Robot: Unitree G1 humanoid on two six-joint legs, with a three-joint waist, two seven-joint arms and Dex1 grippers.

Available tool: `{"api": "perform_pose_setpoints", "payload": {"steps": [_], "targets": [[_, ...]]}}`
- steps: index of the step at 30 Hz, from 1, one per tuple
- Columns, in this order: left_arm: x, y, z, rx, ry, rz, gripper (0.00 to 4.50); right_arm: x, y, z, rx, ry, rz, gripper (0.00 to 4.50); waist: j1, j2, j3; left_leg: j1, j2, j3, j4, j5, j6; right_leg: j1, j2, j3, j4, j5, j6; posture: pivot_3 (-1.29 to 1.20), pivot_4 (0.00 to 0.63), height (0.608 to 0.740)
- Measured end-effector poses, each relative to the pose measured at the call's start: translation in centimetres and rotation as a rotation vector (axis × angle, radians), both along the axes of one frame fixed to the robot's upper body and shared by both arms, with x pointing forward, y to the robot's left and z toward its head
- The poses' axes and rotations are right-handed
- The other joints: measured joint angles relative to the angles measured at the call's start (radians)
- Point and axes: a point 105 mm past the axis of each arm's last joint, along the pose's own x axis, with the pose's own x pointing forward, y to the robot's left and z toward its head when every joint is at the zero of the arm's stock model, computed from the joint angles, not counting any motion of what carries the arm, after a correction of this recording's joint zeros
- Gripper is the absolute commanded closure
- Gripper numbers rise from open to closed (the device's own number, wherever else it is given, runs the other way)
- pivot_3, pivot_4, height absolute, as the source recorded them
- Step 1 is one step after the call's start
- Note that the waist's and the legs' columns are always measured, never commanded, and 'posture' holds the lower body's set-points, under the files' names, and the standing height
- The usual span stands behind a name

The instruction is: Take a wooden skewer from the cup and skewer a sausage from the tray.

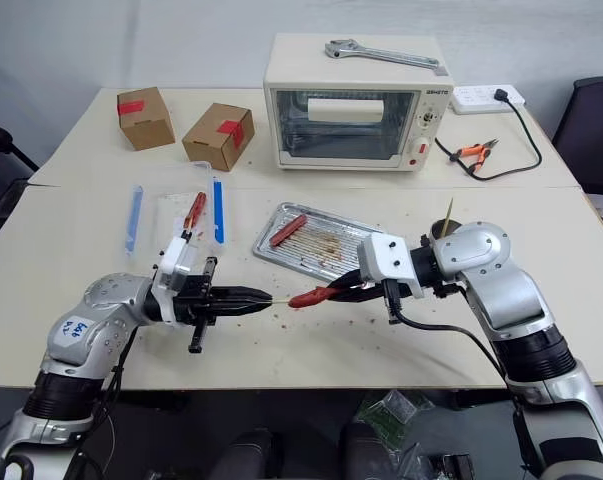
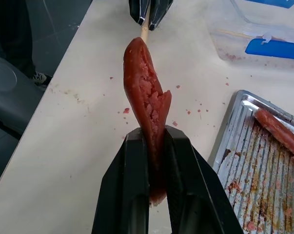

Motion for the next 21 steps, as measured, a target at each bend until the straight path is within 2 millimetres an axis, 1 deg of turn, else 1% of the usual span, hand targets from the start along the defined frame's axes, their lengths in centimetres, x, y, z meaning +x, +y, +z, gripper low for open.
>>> {"api": "perform_pose_setpoints", "payload": {"steps": [6,16,21], "targets": [[0.12,-0.44,-0.27,-0.003,-0.012,0.001,4.5,0.12,0.12,-0.04,-0.009,0.005,-0.007,4.3,0.0,0.0,0.0,0.0,0.0,0.0,0.0,0.0,0.0,0.0,0.0,0.0,0.0,0.0,0.0,0.0,0.15,0.74],[0.37,-0.46,-0.3,0.008,-0.043,0.022,4.5,0.21,0.17,-0.11,-0.017,0.014,-0.014,4.3,0.0,0.0,0.0,0.0,0.0,0.0,0.001,0.0,0.0,0.0,0.0,0.0,0.0,0.0,0.0,0.0,0.15,0.74],[0.8,-1.07,-0.36,-0.008,-0.05,0.055,4.5,0.18,0.22,-0.29,-0.025,0.025,-0.016,4.3,0.001,0.0,0.0,-0.001,0.0,-0.001,0.001,0.0,0.0,0.0,0.0,0.0,0.0,0.0,0.0,0.0,0.15,0.74]]}}
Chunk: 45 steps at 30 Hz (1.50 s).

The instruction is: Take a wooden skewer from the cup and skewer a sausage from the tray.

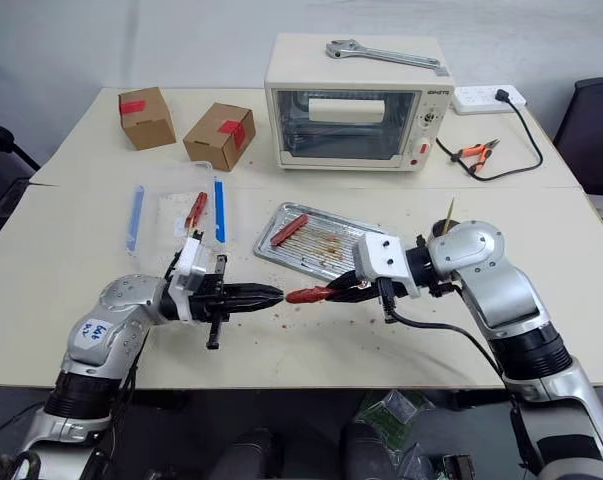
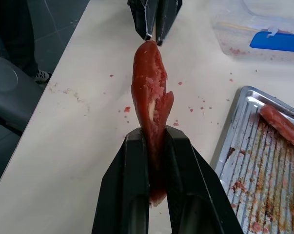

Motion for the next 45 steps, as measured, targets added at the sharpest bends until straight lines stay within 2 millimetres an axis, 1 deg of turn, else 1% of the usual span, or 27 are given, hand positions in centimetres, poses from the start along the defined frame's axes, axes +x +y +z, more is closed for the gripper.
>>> {"api": "perform_pose_setpoints", "payload": {"steps": [10,22,37,45], "targets": [[-0.02,-0.17,-0.19,0.004,0.024,-0.003,4.5,0.02,0.03,-0.14,-0.006,0.02,-0.014,4.3,0.0,0.0,0.0,0.0,0.0,0.0,0.0,0.0,0.0,0.0,0.0,0.0,0.0,0.0,0.0,0.0,0.15,0.74],[-0.08,0.44,-0.12,0.043,0.015,-0.007,4.5,-0.02,0.19,-0.2,-0.016,0.01,-0.003,4.3,0.0,0.0,0.0,0.0,0.0,0.0,0.0,0.0,0.0,0.0,0.0,0.0,0.0,0.0,0.0,0.0,0.15,0.74],[-0.08,0.71,-0.2,0.066,0.015,-0.005,4.5,-0.1,0.36,-0.42,-0.027,0.006,0.008,4.3,0.0,0.0,0.0,0.0,0.0,0.0,0.0,0.0,0.0,0.0,0.0,0.0,0.0,0.0,0.0,0.0,0.15,0.74],[-0.02,0.55,-0.33,0.066,0.019,-0.001,4.5,-0.05,0.43,-0.48,-0.031,0.013,0.004,4.3,0.0,0.0,0.0,0.0,0.0,0.0,0.0,0.0,0.0,0.0,0.0,0.0,0.0,0.0,0.0,0.0,0.15,0.74]]}}
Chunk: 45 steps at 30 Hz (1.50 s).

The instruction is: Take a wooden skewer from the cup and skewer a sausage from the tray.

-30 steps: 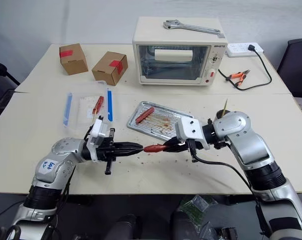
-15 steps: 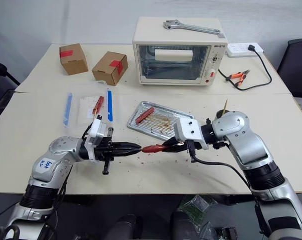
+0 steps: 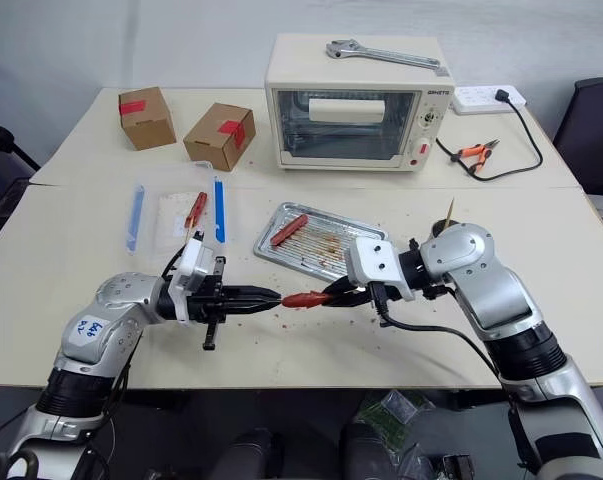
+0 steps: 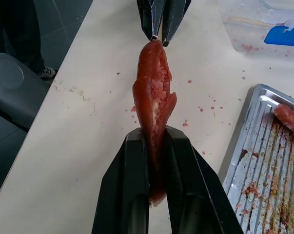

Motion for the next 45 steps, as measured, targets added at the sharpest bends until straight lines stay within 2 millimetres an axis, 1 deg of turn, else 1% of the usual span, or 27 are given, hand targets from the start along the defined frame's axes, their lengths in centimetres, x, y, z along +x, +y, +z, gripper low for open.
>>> {"api": "perform_pose_setpoints", "payload": {"steps": [4,5,6,8,11,14,16,17,18,20,22,25,26,27,29,30,32,34,38,39,42,43,44,45], "targets": [[0.2,-0.2,-0.1,-0.005,0.004,0.011,4.5,0.4,0.0,0.0,0.002,0.02,-0.039,4.3,0.0,0.0,0.0,0.0,0.0,0.0,0.0,0.0,0.0,0.0,0.0,0.0,0.0,0.0,0.0,0.0,0.15,0.74],[0.2,-0.3,-0.2,-0.005,0.005,0.015,4.5,0.5,0.0,0.0,0.003,0.03,-0.051,3.64,0.0,0.0,0.0,0.0,0.0,0.0,0.0,0.0,0.0,0.0,0.0,0.0,0.0,0.0,0.0,0.0,0.15,0.74],[0.2,-0.4,-0.2,-0.005,0.003,0.015,4.5,0.5,0.1,0.0,0.009,0.043,-0.058,3.39,0.0,0.0,0.0,0.0,0.0,0.0,0.0,0.0,0.0,0.0,0.0,0.0,0.0,0.0,0.0,0.0,0.15,0.74],[0.2,-0.8,-0.2,0.002,0.001,0.005,4.5,0.3,0.3,0.2,0.02,0.046,-0.048,2.73,0.001,0.0,0.0,0.0,0.0,0.0,0.0,0.0,0.0,0.0,0.0,0.0,0.0,0.0,0.0,0.0,0.15,0.74],[0.2,-0.9,-0.5,0.012,0.009,0.001,4.5,0.1,0.4,0.9,0.035,0.015,-0.031,1.78,0.0,0.0,0.0,0.0,0.0,0.0,0.0,0.0,0.0,0.0,0.0,0.0,0.0,0.0,0.0,0.0,0.15,0.74],[0.2,0.2,-0.7,0.022,0.012,0.037,4.5,0.0,-0.5,1.1,0.022,0.0,-0.039,0.75,0.0,0.0,0.0,0.0,0.0,0.0,0.0,0.0,0.0,0.0,0.0,0.0,0.0,0.0,0.0,0.0,0.15,0.74],[0.1,2.0,-0.6,0.002,0.024,0.089,4.5,-0.6,-0.9,1.2,0.033,-0.001,-0.04,0.09,-0.001,0.0,0.0,0.0,0.0,-0.001,-0.001,0.0,0.0,0.0,0.0,0.0,-0.001,0.0,0.0,0.0,0.15,0.74],[0.1,3.2,-0.5,-0.016,0.033,0.127,4.5,-0.9,-1.2,1.3,0.043,-0.002,-0.043,0.09,-0.002,0.0,0.0,0.0,0.0,0.0,-0.001,0.0,0.0,0.0,0.0,0.0,-0.001,0.0,0.0,0.0,0.15,0.74],[0.1,3.8,-0.2,-0.042,0.045,0.153,4.5,-1.1,-1.5,1.4,0.059,-0.002,-0.05,0.09,-0.001,0.0,0.0,0.0,0.0,-0.001,-0.002,0.0,0.0,0.0,0.0,0.0,-0.001,0.0,0.0,0.0,0.15,0.74],[-0.2,5.3,0.6,-0.123,0.087,0.225,4.5,-2.0,-1.9,1.9,0.144,0.006,-0.057,0.09,0.0,0.0,0.0,0.0,0.0,-0.002,-0.001,0.0,0.0,0.001,-0.001,-0.001,-0.001,0.0,0.0,0.0,0.15,0.74],[-0.4,6.9,1.6,-0.219,0.144,0.312,4.5,-3.4,-2.3,2.6,0.318,0.023,-0.065,0.09,0.003,0.0,0.0,0.0,0.001,-0.003,-0.001,0.0,0.0,0.003,-0.001,-0.002,-0.002,0.0,0.0,0.0,0.15,0.74],[-0.3,9.0,2.5,-0.326,0.179,0.449,4.5,-4.6,-3.4,2.2,0.454,0.065,-0.135,0.09,0.016,0.0,0.0,0.001,0.0,-0.003,0.0,-0.001,0.001,0.004,-0.002,-0.002,-0.002,0.0,0.0,0.0,0.15,0.74],[0.1,9.9,2.9,-0.401,0.17,0.547,4.5,-4.8,-4.2,2.0,0.532,0.071,-0.211,0.09,0.023,0.0,0.0,0.002,0.0,-0.004,0.001,-0.001,0.002,0.007,-0.002,-0.002,-0.003,0.0,0.0,0.0,0.15,0.74],[0.2,10.3,2.9,-0.42,0.169,0.575,4.5,-4.7,-4.3,1.9,0.553,0.077,-0.229,0.09,0.024,0.0,0.0,0.003,0.0,-0.004,0.001,-0.001,0.002,0.008,-0.002,-0.002,-0.004,0.0,0.0,0.0,0.15,0.74],[1.6,12.1,3.1,-0.523,0.164,0.777,4.5,-4.8,-5.1,2.1,0.711,0.068,-0.317,0.09,0.028,0.0,0.0,0.006,0.0,-0.005,0.001,-0.002,0.003,0.013,-0.001,-0.003,-0.009,0.0,0.0,0.0,0.15,0.74],[2.4,13.2,3.1,-0.571,0.158,0.887,4.5,-5.1,-5.4,1.9,0.758,0.063,-0.355,0.09,0.03,0.0,0.0,0.006,0.0,-0.005,0.001,-0.003,0.004,0.014,-0.001,-0.003,-0.009,0.0,0.0,0.0,0.15,0.74],[3.5,14.7,3.2,-0.638,0.144,1.022,4.5,-5.2,-5.7,1.3,0.796,0.042,-0.409,0.09,0.031,0.0,0.0,0.006,0.0,-0.005,0.002,-0.002,0.002,0.014,-0.001,-0.003,-0.009,0.0,0.0,0.0,0.15,0.74],[4.4,15.2,3.5,-0.683,0.12,1.106,4.5,-5.0,-5.7,1.1,0.819,-0.001,-0.451,0.09,0.03,-0.001,0.0,0.006,-0.001,-0.003,0.002,-0.002,0.002,0.013,0.0,-0.003,-0.009,0.0,0.001,0.0,0.15,0.74],[6.3,15.6,3.8,-0.685,0.071,1.245,4.5,-4.5,-5.8,1.4,0.836,-0.086,-0.493,0.09,0.026,-0.001,0.0,0.006,-0.001,-0.003,0.001,-0.002,0.002,0.013,0.0,-0.003,-0.009,0.0,0.001,0.0,0.15,0.74],[6.8,15.7,3.7,-0.686,0.067,1.272,4.5,-4.4,-5.9,1.5,0.838,-0.097,-0.501,0.09,0.026,-0.001,0.0,0.006,-0.001,-0.003,0.002,-0.002,0.002,0.013,0.0,-0.003,-0.009,0.0,0.001,0.0,0.15,0.74],[8.6,15.1,2.8,-0.636,0.087,1.317,4.5,-3.8,-6.0,1.6,0.844,-0.121,-0.518,0.09,0.026,-0.001,0.0,0.006,-0.001,-0.003,0.002,-0.002,0.002,0.013,0.0,-0.004,-0.009,0.0,0.001,0.0,0.15,0.74],[8.9,15.1,2.5,-0.625,0.09,1.33,4.5,-3.7,-5.8,1.6,0.843,-0.121,-0.512,0.09,0.026,-0.001,0.0,0.006,-0.001,-0.003,0.002,-0.002,0.002,0.013,0.0,-0.004,-0.009,0.0,0.001,0.0,0.15,0.74],[9.1,15.0,2.7,-0.626,0.081,1.332,4.5,-3.8,-5.6,1.5,0.836,-0.114,-0.505,0.09,0.026,-0.001,0.0,0.006,-0.001,-0.003,0.002,-0.002,0.002,0.013,0.0,-0.004,-0.008,0.0,0.001,0.0,0.15,0.74],[9.2,15.1,2.7,-0.625,0.077,1.333,3.92,-3.8,-5.3,1.4,0.831,-0.106,-0.497,0.0,0.026,-0.001,0.0,0.006,-0.001,-0.003,0.001,-0.002,0.002,0.013,0.0,-0.004,-0.008,0.0,0.001,0.0,0.15,0.74]]}}
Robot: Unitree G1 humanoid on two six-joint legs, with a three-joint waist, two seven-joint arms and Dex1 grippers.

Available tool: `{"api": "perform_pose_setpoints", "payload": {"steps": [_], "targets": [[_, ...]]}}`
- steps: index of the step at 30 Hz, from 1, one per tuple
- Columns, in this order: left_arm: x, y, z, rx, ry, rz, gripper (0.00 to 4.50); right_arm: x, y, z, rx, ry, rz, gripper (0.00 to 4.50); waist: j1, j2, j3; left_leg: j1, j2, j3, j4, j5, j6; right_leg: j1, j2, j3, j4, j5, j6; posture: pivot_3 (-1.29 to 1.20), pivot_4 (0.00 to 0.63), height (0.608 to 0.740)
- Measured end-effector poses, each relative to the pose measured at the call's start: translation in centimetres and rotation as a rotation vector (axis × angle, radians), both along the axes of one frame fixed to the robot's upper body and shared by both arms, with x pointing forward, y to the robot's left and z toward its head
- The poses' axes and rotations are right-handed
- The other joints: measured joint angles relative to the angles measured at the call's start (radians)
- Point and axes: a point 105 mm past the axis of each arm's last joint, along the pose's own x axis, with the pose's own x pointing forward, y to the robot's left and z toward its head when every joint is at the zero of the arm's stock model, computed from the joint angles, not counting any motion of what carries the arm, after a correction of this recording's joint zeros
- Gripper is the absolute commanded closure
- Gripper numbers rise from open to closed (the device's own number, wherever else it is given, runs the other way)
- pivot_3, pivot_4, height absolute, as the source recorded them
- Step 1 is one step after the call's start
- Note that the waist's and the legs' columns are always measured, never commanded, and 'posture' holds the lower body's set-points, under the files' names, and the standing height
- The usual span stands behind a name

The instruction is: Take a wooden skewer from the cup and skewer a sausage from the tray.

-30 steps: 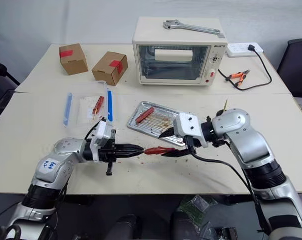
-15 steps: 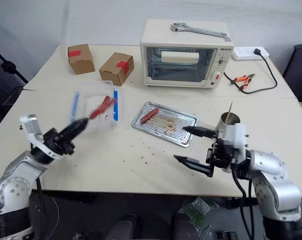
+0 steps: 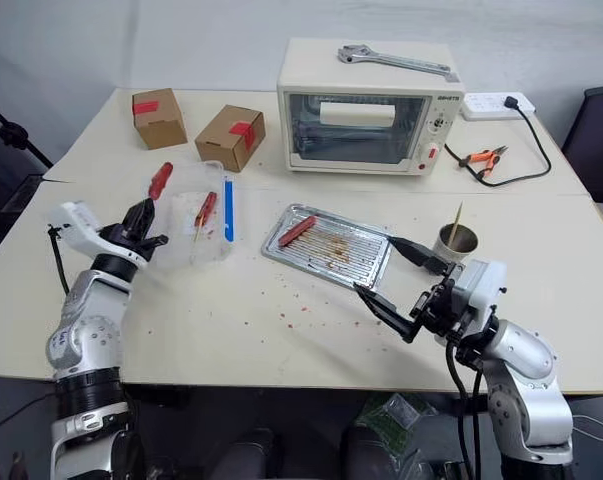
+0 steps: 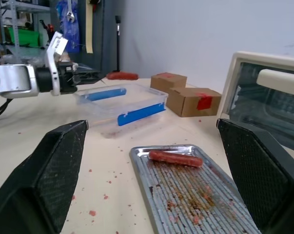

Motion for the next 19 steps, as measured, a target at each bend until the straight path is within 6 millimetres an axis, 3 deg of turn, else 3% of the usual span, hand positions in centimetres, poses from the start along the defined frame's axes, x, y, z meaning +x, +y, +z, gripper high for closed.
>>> {"api": "perform_pose_setpoints", "payload": {"steps": [5,8,14,17,19], "targets": [[-0.2,-0.7,-0.2,0.099,-0.007,-0.058,2.59,-0.2,0.3,-0.6,-0.031,0.026,0.019,0.0,-0.001,0.0,0.0,0.0,0.0,0.0,0.0,0.0,0.0,0.0,0.0,0.001,0.0,0.0,0.0,0.0,0.15,0.74],[-1.8,-1.6,-0.7,0.225,0.0,-0.179,1.67,-0.5,0.1,-1.3,-0.05,0.059,0.019,0.0,-0.003,0.0,0.0,0.0,0.0,0.0,-0.001,0.0,0.0,0.0,0.0,0.001,-0.001,0.0,0.0,0.0,0.15,0.74],[-5.7,-2.8,0.6,0.591,-0.024,-0.451,1.67,-0.7,-1.1,-1.4,-0.105,0.083,0.01,0.0,-0.004,0.001,0.0,0.001,0.001,0.0,-0.003,0.0,0.0,0.001,-0.001,0.001,-0.004,0.0,-0.001,0.0,0.15,0.74],[-8.7,-3.1,-2.0,0.817,0.049,-0.671,1.67,-1.1,-1.8,-2.3,-0.142,0.132,0.028,0.0,-0.005,0.001,0.0,0.008,0.001,0.002,-0.014,0.0,0.0,0.006,-0.002,0.003,-0.01,-0.001,-0.002,0.0,0.15,0.74],[-10.3,-3.3,-3.5,0.871,0.072,-0.784,1.67,-1.0,-2.5,-3.0,-0.135,0.17,0.023,0.0,-0.005,0.001,0.0,0.011,0.002,0.002,-0.017,-0.001,0.001,0.008,-0.002,0.002,-0.012,-0.002,-0.003,0.0,0.15,0.74]]}}
